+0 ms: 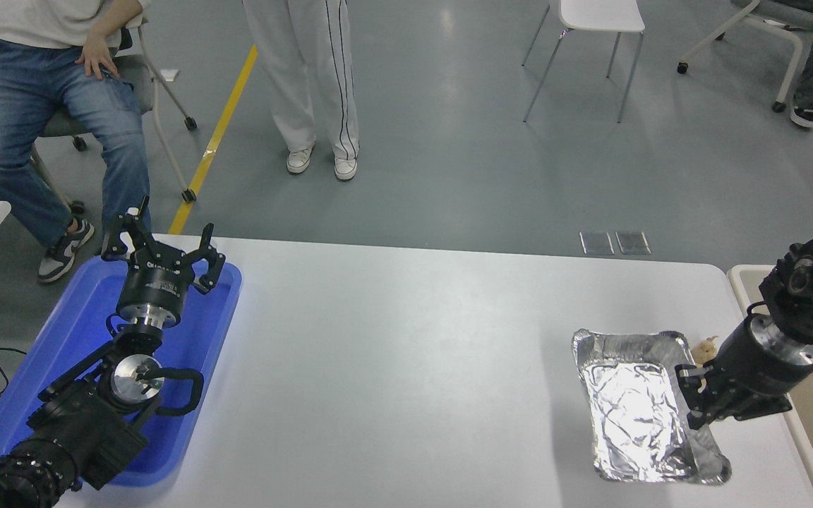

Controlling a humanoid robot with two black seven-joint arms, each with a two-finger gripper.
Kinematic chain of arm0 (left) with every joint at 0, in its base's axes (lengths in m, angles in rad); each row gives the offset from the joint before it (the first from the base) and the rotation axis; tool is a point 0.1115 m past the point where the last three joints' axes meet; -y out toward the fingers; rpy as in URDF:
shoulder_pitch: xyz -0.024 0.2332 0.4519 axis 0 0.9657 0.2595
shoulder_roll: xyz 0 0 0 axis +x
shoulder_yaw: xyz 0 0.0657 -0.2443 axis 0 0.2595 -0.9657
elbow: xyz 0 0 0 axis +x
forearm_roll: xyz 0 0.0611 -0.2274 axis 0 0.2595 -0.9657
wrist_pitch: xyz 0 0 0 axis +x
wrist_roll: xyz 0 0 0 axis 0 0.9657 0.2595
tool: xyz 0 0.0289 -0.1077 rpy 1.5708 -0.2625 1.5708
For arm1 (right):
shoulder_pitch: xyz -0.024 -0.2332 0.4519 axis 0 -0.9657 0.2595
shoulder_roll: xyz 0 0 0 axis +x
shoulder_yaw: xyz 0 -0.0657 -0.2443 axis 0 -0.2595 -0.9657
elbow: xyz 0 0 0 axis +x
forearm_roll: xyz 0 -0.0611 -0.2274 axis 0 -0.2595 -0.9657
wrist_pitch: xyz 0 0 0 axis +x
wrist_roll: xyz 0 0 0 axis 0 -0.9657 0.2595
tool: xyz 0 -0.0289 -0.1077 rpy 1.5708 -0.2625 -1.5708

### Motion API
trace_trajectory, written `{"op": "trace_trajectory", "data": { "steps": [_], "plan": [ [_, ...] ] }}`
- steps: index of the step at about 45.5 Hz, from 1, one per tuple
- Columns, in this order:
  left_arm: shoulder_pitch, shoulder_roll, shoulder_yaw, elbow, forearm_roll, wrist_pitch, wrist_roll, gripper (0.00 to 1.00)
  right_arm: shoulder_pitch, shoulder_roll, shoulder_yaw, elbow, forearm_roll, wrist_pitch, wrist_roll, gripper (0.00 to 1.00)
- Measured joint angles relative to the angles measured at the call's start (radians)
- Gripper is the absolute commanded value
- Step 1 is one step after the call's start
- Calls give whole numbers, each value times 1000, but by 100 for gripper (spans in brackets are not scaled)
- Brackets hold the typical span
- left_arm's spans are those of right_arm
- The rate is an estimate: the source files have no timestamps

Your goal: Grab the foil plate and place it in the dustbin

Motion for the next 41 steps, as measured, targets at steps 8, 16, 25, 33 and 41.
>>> {"op": "trace_trajectory", "data": {
  "steps": [8, 16, 25, 33, 41],
  "plan": [
    [0, 0, 0, 0, 0, 0, 0, 100, 138, -7, -36, 10, 3, 10, 0, 0],
    [0, 0, 0, 0, 0, 0, 0, 100, 231, -9, -70, 13, 4, 13, 0, 0],
    [0, 1, 0, 0, 0, 0, 0, 100, 321, -9, -109, 15, 4, 14, 0, 0],
    [0, 1, 0, 0, 0, 0, 0, 100, 383, -8, -145, 16, 5, 15, 0, 0],
    [0, 1, 0, 0, 0, 0, 0, 100, 438, -7, -175, 20, 5, 15, 0, 0]
  ]
}}
